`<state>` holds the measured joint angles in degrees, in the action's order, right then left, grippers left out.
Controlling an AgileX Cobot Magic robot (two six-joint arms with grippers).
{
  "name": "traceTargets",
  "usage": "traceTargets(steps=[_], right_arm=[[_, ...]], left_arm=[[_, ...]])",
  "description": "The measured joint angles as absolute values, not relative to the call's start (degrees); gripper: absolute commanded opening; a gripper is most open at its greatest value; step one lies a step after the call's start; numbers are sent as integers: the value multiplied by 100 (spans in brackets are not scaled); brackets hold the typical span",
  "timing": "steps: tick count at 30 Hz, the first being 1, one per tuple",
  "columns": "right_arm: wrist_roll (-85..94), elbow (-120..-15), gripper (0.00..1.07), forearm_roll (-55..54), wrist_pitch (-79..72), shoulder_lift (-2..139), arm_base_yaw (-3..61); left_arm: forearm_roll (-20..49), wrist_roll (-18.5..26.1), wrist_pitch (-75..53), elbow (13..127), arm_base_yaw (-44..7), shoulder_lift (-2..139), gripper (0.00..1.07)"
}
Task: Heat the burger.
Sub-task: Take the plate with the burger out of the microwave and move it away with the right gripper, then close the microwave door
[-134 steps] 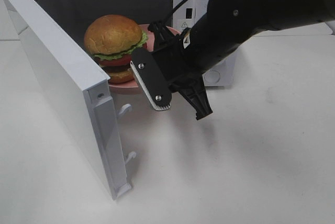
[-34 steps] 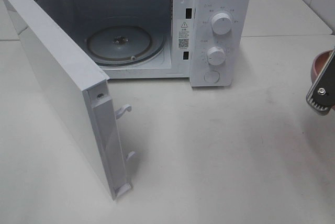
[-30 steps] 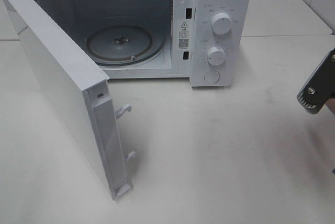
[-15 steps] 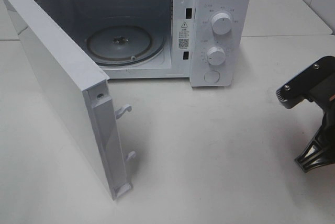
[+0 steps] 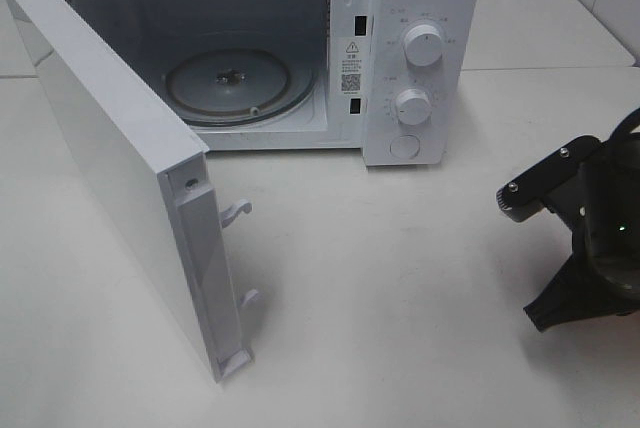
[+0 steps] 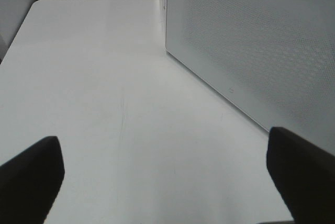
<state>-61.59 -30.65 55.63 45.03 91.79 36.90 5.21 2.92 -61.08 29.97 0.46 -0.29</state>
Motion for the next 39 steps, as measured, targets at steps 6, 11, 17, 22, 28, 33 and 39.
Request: traceTargets(steps=[6,11,17,22,28,33,39], right_arm=[[-6790,-3071,2,5798,4406,9689,3690],[-7202,-3077,7,6005,4251,10038,3690],[-7575,-3077,16,6217,4211,10325,3690],[-7575,-3077,35,6354,4240,10336,3690],[-7414,-3094,56,6188,4246,10279,3690],[-6681,-3203,58,5541,4251,9706,3690],[-5529,-3415,62,4652,4200,8606,3690]], left_arm=[[521,292,-6108,2997,46,-29,98],[521,292,-6108,2997,46,-29,98],[521,292,-6108,2997,46,-29,98],[521,292,-6108,2997,46,-29,98],[521,292,-6108,2997,46,-29,98],[521,292,-6108,2997,46,-29,98],[521,292,-6108,2997,46,-29,98]])
